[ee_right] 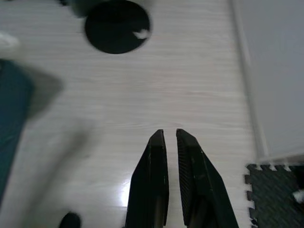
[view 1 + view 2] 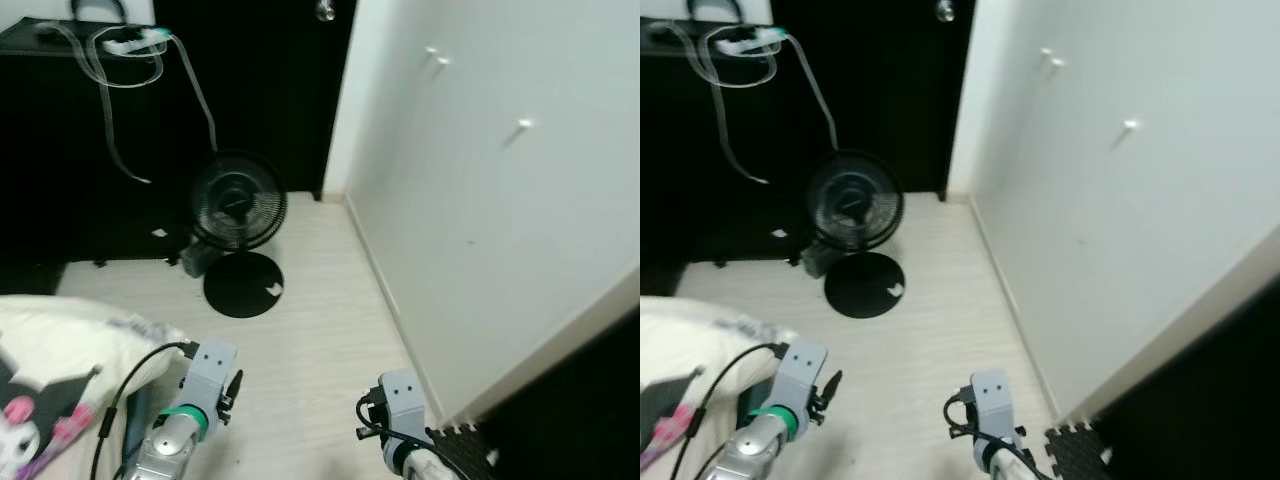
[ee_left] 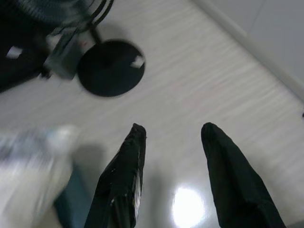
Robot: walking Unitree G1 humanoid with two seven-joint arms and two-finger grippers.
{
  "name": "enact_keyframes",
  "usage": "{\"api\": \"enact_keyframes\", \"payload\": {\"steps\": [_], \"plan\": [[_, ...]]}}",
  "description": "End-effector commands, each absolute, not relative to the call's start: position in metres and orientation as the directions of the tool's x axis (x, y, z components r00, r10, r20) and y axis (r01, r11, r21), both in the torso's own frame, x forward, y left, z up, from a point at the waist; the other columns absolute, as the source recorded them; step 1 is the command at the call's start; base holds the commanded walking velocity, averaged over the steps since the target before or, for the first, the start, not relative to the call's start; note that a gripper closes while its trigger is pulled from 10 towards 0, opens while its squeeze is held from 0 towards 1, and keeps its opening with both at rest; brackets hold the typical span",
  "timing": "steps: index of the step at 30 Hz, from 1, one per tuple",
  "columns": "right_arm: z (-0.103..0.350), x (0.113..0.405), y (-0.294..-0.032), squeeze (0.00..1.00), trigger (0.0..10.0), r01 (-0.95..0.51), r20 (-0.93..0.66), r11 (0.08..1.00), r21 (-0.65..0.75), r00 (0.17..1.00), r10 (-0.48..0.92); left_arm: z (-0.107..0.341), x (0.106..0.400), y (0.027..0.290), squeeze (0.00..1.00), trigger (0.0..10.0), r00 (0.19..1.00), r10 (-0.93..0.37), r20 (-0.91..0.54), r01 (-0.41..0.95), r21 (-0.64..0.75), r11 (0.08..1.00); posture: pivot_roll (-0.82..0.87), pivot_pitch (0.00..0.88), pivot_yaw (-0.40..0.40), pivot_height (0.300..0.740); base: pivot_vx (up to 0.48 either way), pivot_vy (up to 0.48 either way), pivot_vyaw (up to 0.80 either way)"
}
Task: Clean up the room
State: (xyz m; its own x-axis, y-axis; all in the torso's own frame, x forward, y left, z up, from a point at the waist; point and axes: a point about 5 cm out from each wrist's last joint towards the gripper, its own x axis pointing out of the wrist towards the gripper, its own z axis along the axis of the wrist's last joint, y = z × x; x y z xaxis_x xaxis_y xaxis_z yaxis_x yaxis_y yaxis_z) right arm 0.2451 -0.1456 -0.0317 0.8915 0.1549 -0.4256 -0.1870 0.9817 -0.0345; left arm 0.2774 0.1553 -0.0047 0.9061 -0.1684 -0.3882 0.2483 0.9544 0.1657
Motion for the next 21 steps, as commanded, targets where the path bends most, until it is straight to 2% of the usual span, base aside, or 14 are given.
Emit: {"api": "enact_keyframes", "payload": {"steps": [1, 11, 16, 21], "plan": [[-0.034, 0.242, -0.153, 0.0, 10.0, -0.174, -0.443, 0.983, -0.054, 0.887, 0.133, -0.009, 0.273, 0.15, 0.0, 10.0, 0.896, -0.182, -0.405, 0.258, 0.142, 0.956, -0.05, 0.015, 0.014, 0.74, 0.0, 0.0, 0.0], [-0.032, 0.244, -0.146, 0.0, 10.0, -0.248, -0.432, 0.967, -0.06, 0.88, 0.199, -0.01, 0.272, 0.151, 0.0, 10.0, 0.894, -0.184, -0.409, 0.259, 0.137, 0.956, -0.05, 0.018, 0.02, 0.74, 0.0, 0.0, 0.0], [-0.031, 0.244, -0.14, 0.0, 10.0, -0.295, -0.424, 0.953, -0.07, 0.874, 0.239, -0.014, 0.268, 0.154, 0.0, 10.0, 0.884, -0.18, -0.431, 0.265, 0.145, 0.953, -0.05, 0.021, 0.022, 0.74, 0.0, 0.0, 0.75], [-0.023, 0.25, -0.129, 0.0, 10.0, -0.345, -0.376, 0.936, -0.076, 0.879, 0.293, -0.031, 0.251, 0.168, 0.0, 10.0, 0.841, -0.154, -0.518, 0.285, 0.185, 0.94, -0.05, 0.023, 0.026, 0.74, 0.0, 0.0, 0.8]]}}
